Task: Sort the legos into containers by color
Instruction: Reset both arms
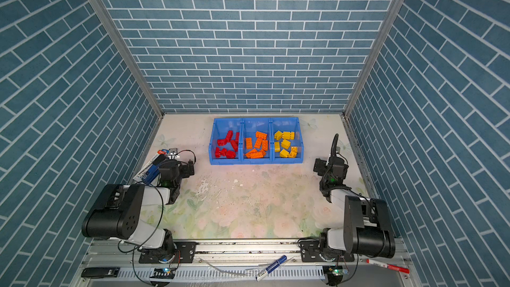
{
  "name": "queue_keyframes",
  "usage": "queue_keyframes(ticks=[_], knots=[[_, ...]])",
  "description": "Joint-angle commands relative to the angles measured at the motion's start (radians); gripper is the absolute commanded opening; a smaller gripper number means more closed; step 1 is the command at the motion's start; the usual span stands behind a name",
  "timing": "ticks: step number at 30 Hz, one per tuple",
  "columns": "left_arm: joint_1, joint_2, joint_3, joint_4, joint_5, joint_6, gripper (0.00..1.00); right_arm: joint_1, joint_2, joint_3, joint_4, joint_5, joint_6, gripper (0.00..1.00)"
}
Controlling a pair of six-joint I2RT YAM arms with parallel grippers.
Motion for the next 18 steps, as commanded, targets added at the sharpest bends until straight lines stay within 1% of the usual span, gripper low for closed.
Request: queue_keyframes(ticks=[1, 2, 3, 4, 5, 6, 8, 9, 10, 18], knots=[[-0.021, 0.005, 0.024, 0.113, -0.033, 0.031, 0.99, -0.022, 0.093, -0.049, 0.301, -0.170, -0.025, 0.99], [-0.021, 0.005, 0.024, 0.121, -0.034, 0.031, 0.99, -0.023, 0.135, -0.056, 0.351, -0.171, -0.028, 0.99], [-0.021, -0.010, 0.029, 0.082, -0.032, 0.026, 0.99, -0.025, 0.167, -0.052, 0.375, -0.206, -0.028, 0.99], [-0.021, 0.003, 0.023, 0.112, -0.033, 0.030, 0.99, -0.031, 0.135, -0.016, 0.254, -0.183, -0.030, 0.99], [-0.021, 0.006, 0.023, 0.121, -0.033, 0.031, 0.99, -0.030, 0.153, 0.007, 0.247, -0.151, -0.015, 0.99], [-0.022, -0.005, 0.027, 0.090, -0.031, 0.028, 0.99, -0.024, 0.155, 0.012, 0.223, -0.142, -0.024, 0.99], [-0.022, 0.005, 0.023, 0.117, -0.032, 0.031, 0.99, -0.021, 0.158, 0.009, 0.239, -0.141, -0.025, 0.99], [-0.022, -0.003, 0.027, 0.096, -0.028, 0.029, 0.99, -0.020, 0.148, 0.013, 0.219, -0.137, -0.028, 0.99], [-0.022, 0.002, 0.025, 0.104, -0.029, 0.030, 0.99, -0.020, 0.158, 0.010, 0.240, -0.141, -0.026, 0.99], [-0.024, 0.004, 0.034, 0.094, -0.029, 0.034, 0.99, -0.020, 0.152, 0.011, 0.227, -0.137, -0.026, 0.99]])
